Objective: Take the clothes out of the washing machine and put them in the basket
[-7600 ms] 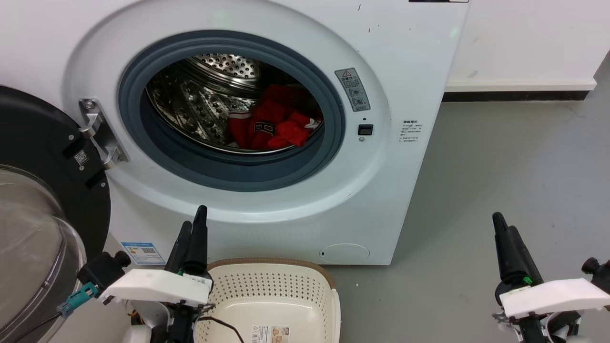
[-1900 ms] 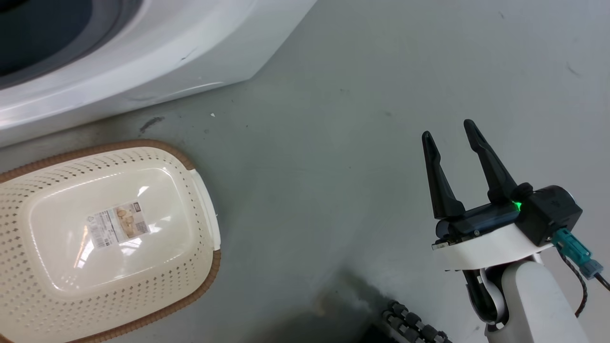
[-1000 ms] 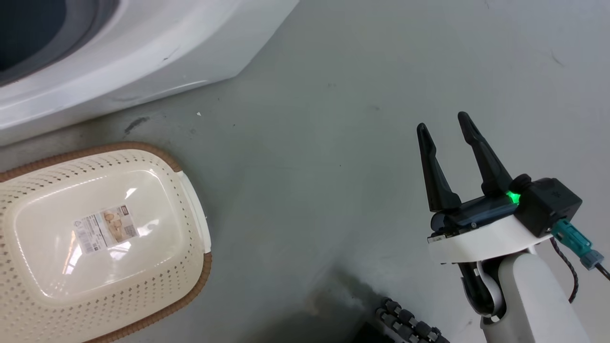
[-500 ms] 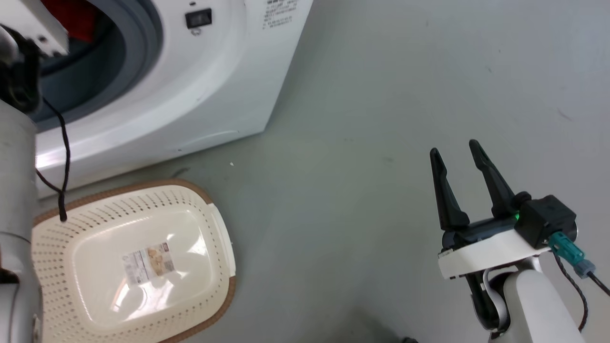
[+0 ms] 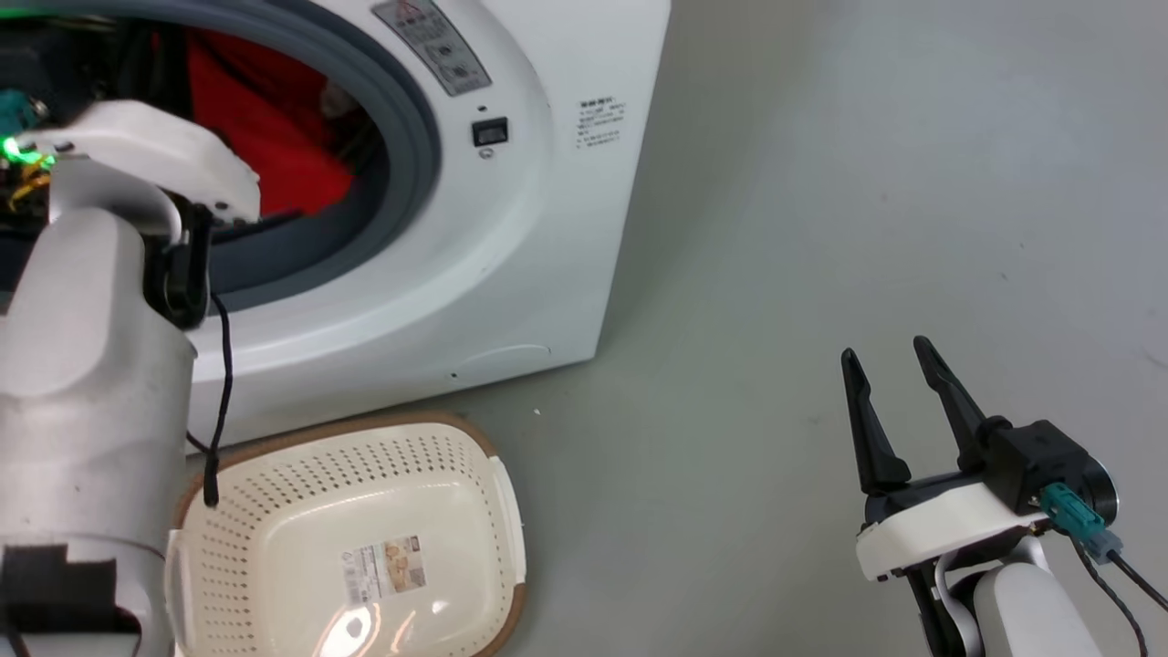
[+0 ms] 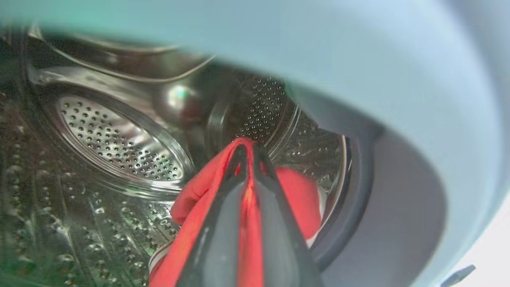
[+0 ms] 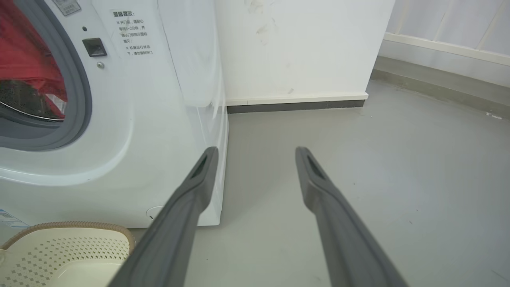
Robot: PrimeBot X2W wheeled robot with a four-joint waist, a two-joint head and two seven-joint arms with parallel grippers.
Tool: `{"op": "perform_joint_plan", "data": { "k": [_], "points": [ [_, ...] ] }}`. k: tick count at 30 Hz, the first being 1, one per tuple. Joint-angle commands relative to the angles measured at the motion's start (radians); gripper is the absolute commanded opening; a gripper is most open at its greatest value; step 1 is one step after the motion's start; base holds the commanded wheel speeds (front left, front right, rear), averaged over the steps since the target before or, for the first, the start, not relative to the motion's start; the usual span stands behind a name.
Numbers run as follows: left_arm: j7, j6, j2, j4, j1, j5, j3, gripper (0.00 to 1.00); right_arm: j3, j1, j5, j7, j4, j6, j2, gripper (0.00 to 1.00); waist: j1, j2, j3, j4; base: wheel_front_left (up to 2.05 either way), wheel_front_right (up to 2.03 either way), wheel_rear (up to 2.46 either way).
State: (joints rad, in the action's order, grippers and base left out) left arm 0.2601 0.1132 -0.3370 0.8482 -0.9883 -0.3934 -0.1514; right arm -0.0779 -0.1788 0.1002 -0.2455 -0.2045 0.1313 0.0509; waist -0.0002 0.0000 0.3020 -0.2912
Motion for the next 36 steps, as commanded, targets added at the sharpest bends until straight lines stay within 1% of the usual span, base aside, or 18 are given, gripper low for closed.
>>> {"op": "perform_joint_plan", "data": {
  "k": [1,6,16,22,25,31,36],
  "points": [
    [0.007,-0.002,0.007,-0.026,0.039,0.015,0.008,0.00,0.005,0.012,-0.004,0.004,-0.001,-0.001,-0.001,1.00,0.0002,0.0000,-0.045,0.034,0.00,0.00,0.00],
    [0.007,0.001,0.024,-0.130,0.133,0.050,0.055,0.00,0.017,0.041,-0.012,0.028,0.006,-0.001,-0.001,1.00,0.0002,0.0000,-0.098,0.053,0.00,0.00,0.00],
    [0.008,0.009,0.068,-0.247,0.299,0.091,0.122,0.00,0.039,0.102,-0.016,0.066,0.030,-0.001,-0.001,1.00,0.0002,0.0000,-0.181,0.076,0.00,0.00,0.00],
    [0.007,0.011,0.110,-0.401,0.413,0.121,0.158,0.00,0.056,0.140,-0.021,0.085,0.055,-0.001,-0.001,1.00,0.0002,0.0000,-0.225,0.101,0.00,0.00,0.00],
    [0.006,0.012,0.136,-0.481,0.470,0.137,0.160,0.00,0.063,0.155,-0.025,0.095,0.074,-0.001,-0.001,1.00,0.0002,0.0000,-0.238,0.119,0.00,0.00,0.00],
    [0.007,0.014,0.172,-0.640,0.578,0.153,0.148,0.00,0.067,0.182,-0.033,0.118,0.107,-0.001,-0.001,1.00,0.0002,0.0000,-0.252,0.161,0.00,0.00,0.00],
    [0.005,0.009,0.190,-0.756,0.686,0.165,0.129,0.00,0.069,0.194,-0.040,0.134,0.126,-0.001,-0.001,1.00,0.0002,0.0000,-0.260,0.189,0.00,0.00,0.00]
  ]
}}
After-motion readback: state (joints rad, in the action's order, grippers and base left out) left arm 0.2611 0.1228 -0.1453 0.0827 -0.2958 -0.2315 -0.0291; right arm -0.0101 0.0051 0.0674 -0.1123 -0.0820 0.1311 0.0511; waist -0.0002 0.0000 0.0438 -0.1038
